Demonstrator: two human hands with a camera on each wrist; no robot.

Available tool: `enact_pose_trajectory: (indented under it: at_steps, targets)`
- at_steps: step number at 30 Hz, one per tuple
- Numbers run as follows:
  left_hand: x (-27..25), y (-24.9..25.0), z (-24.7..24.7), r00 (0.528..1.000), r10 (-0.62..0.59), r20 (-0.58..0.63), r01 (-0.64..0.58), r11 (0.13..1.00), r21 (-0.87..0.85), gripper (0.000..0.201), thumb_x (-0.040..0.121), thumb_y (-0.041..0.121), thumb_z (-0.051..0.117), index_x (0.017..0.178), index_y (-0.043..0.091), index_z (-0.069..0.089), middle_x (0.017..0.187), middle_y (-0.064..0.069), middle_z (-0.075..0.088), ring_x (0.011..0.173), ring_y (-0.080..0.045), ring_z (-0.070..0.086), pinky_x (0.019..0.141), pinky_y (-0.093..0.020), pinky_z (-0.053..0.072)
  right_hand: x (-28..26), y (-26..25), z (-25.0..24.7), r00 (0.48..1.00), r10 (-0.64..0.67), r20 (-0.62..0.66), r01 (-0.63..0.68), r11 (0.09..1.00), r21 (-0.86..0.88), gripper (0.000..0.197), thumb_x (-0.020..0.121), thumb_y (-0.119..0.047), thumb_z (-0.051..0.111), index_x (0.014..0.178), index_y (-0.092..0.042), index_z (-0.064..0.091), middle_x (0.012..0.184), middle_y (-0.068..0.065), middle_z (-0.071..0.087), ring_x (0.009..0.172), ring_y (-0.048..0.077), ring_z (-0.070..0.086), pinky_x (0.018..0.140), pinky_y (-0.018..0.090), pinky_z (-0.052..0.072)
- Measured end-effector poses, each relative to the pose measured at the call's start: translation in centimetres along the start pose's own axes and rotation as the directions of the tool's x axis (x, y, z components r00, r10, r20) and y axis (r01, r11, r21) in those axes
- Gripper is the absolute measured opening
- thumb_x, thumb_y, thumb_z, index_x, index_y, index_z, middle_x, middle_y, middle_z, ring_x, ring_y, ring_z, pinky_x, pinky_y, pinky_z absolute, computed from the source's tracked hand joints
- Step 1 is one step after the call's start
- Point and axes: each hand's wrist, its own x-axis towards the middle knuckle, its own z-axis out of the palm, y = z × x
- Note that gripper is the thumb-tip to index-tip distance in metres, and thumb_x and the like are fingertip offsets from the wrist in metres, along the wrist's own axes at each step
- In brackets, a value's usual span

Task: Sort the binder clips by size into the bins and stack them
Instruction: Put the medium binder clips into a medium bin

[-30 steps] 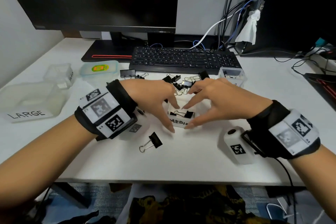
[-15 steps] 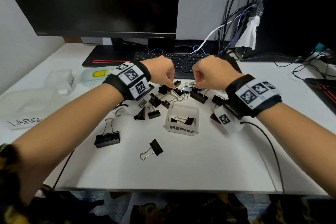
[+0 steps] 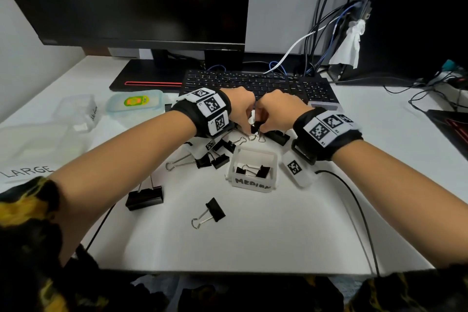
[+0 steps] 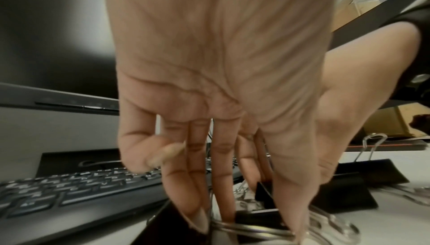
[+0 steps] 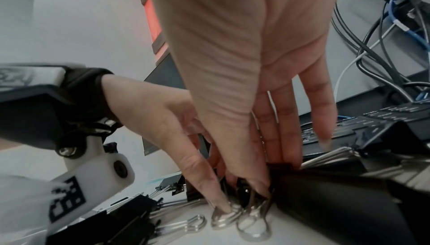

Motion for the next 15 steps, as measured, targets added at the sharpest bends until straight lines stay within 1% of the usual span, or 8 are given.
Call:
enact_pose_trajectory:
  at_steps: [1,3,5,7,9,12,13,15]
  targets:
    - [0.0,0.1,0.0,1.000,0.000,-0.003,0.000,1.000,-0.001,0.026,0.075,0.035,0.078,0.073,0.018,0.059,0.086,-0.002,0.063,0.083,-0.020,0.059,0.058,-0.026,0.042,-0.1,-0.1,0.0,1.000,0.003,-0.012,-0.003,1.000,-0.001,0.017,0.073,-0.027,0.076,0.087,-0.024,0.067,0.092,0.000,0.067,0.091,0.025,0.064,0.073,0.033,0.050]
    - [-0.1,0.1,0.0,1.000,-0.005,-0.006,0.005,1.000,0.003,0.023,0.075,0.033,0.078,0.077,0.019,0.060,0.090,-0.002,0.066,0.085,-0.020,0.061,0.064,-0.028,0.045,-0.4,-0.1,-0.1,0.999,0.012,-0.039,-0.012,1.000,0.008,0.017,0.071,-0.029,0.076,0.083,-0.024,0.065,0.089,0.000,0.066,0.088,0.025,0.064,0.073,0.033,0.050]
    - [-0.2,0.0,-0.1,1.000,-0.011,-0.006,0.011,1.000,-0.010,0.024,0.074,0.037,0.078,0.078,0.020,0.063,0.089,0.000,0.066,0.089,-0.021,0.062,0.068,-0.030,0.048,-0.8,0.0,-0.2,0.997,0.018,-0.074,-0.016,1.000,0.023,0.019,0.070,-0.030,0.077,0.082,-0.024,0.064,0.089,-0.001,0.067,0.086,0.025,0.063,0.073,0.033,0.050]
    - [-0.3,-0.2,0.0,1.000,-0.014,-0.012,0.013,0.999,-0.037,0.030,0.074,0.042,0.076,0.088,0.017,0.067,0.084,0.003,0.062,0.094,-0.020,0.061,0.070,-0.031,0.048,-1.2,0.3,-0.3,0.995,0.022,-0.101,-0.018,0.999,0.038,0.019,0.071,-0.030,0.077,0.084,-0.024,0.064,0.088,-0.002,0.067,0.087,0.024,0.063,0.074,0.032,0.050]
    - [-0.3,-0.4,0.0,1.000,-0.002,-0.024,0.001,0.997,-0.072,0.038,0.074,0.043,0.075,0.102,0.017,0.070,0.080,0.006,0.059,0.098,-0.021,0.060,0.074,-0.033,0.051,-1.8,0.6,-0.6,0.991,0.039,-0.129,-0.029,0.997,0.075,0.018,0.072,-0.030,0.076,0.084,-0.025,0.064,0.086,-0.004,0.067,0.087,0.022,0.064,0.074,0.032,0.051]
    - [-0.4,-0.4,0.0,0.997,0.074,-0.031,-0.077,0.991,-0.110,0.044,0.076,0.040,0.077,0.114,0.021,0.065,0.076,0.016,0.046,0.093,-0.015,0.050,0.079,-0.031,0.045,-2.9,1.2,-1.0,0.980,0.077,-0.183,-0.045,0.985,0.168,0.016,0.073,-0.031,0.076,0.083,-0.026,0.065,0.083,-0.007,0.068,0.085,0.017,0.065,0.076,0.032,0.053]
    - [-0.4,-0.3,0.0,0.994,0.107,-0.025,-0.110,0.988,-0.109,0.045,0.076,0.039,0.078,0.115,0.022,0.064,0.076,0.019,0.042,0.090,-0.013,0.046,0.079,-0.029,0.042,-3.4,1.3,-1.2,0.976,0.084,-0.202,-0.042,0.978,0.205,0.015,0.073,-0.031,0.076,0.082,-0.026,0.066,0.081,-0.007,0.069,0.083,0.016,0.066,0.076,0.032,0.054]
    - [-0.5,-0.2,0.0,0.988,0.153,-0.011,-0.153,0.985,-0.085,0.044,0.074,0.039,0.080,0.112,0.021,0.066,0.076,0.018,0.043,0.086,-0.013,0.046,0.078,-0.027,0.041,-4.4,1.3,-1.6,0.972,0.074,-0.223,-0.011,0.963,0.271,0.013,0.072,-0.028,0.077,0.080,-0.024,0.067,0.076,-0.007,0.069,0.078,0.014,0.066,0.077,0.034,0.056]
